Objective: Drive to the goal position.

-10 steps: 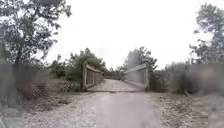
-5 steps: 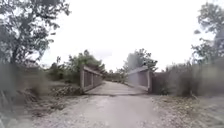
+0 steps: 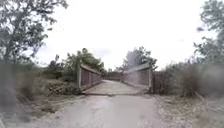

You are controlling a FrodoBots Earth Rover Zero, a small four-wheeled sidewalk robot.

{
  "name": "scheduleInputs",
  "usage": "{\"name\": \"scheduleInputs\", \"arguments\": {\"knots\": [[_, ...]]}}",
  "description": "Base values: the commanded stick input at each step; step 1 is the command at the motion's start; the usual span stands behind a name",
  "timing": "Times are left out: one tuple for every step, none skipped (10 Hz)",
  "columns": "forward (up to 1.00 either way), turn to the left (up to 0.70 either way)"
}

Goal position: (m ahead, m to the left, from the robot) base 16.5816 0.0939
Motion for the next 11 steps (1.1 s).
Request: {"name": "scheduleInputs", "arguments": {"knots": [[0.45, 0.0], [0.45, 0.0], [0.45, 0.0], [0.45, 0.0], [0.45, 0.0], [0.45, 0.0], [0.45, 0.0], [0.45, 0.0], [0.45, 0.0], [0.45, 0.0], [0.45, 0.0]]}}
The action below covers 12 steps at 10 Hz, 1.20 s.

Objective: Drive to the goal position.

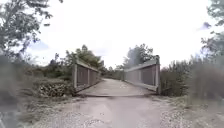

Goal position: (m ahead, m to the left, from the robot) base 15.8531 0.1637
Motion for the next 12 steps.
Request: {"name": "scheduleInputs", "arguments": {"knots": [[0.45, 0.0], [0.45, 0.0], [0.45, 0.0], [0.45, 0.0], [0.45, 0.0], [0.45, 0.0], [0.45, 0.0], [0.45, 0.0], [0.45, 0.0], [0.45, -0.03], [0.45, -0.18], [0.45, -0.19]]}}
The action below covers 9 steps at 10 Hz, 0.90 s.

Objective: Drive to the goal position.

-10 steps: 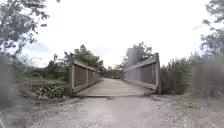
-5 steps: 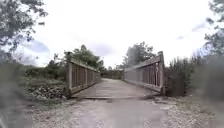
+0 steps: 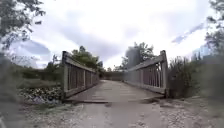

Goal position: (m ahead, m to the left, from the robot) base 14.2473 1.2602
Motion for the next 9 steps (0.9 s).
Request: {"name": "scheduleInputs", "arguments": {"knots": [[0.45, 0.0], [0.45, 0.0], [0.45, 0.0], [0.45, 0.0], [0.45, 0.0], [0.45, 0.0], [0.45, 0.0], [0.45, 0.0], [0.45, 0.0]]}}
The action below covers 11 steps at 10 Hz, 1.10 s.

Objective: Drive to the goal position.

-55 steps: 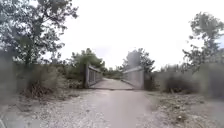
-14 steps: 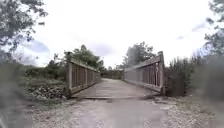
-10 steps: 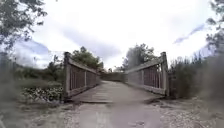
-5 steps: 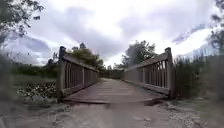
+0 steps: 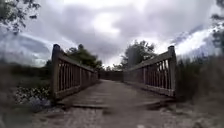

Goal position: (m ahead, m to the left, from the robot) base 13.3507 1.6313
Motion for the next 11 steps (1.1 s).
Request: {"name": "scheduleInputs", "arguments": {"knots": [[0.45, 0.0], [0.45, 0.0], [0.45, 0.0], [0.45, 0.0], [0.45, -0.11], [0.45, -0.23], [0.45, -0.23], [0.45, -0.08], [0.45, 0.0], [0.45, 0.0], [0.45, 0.0]]}}
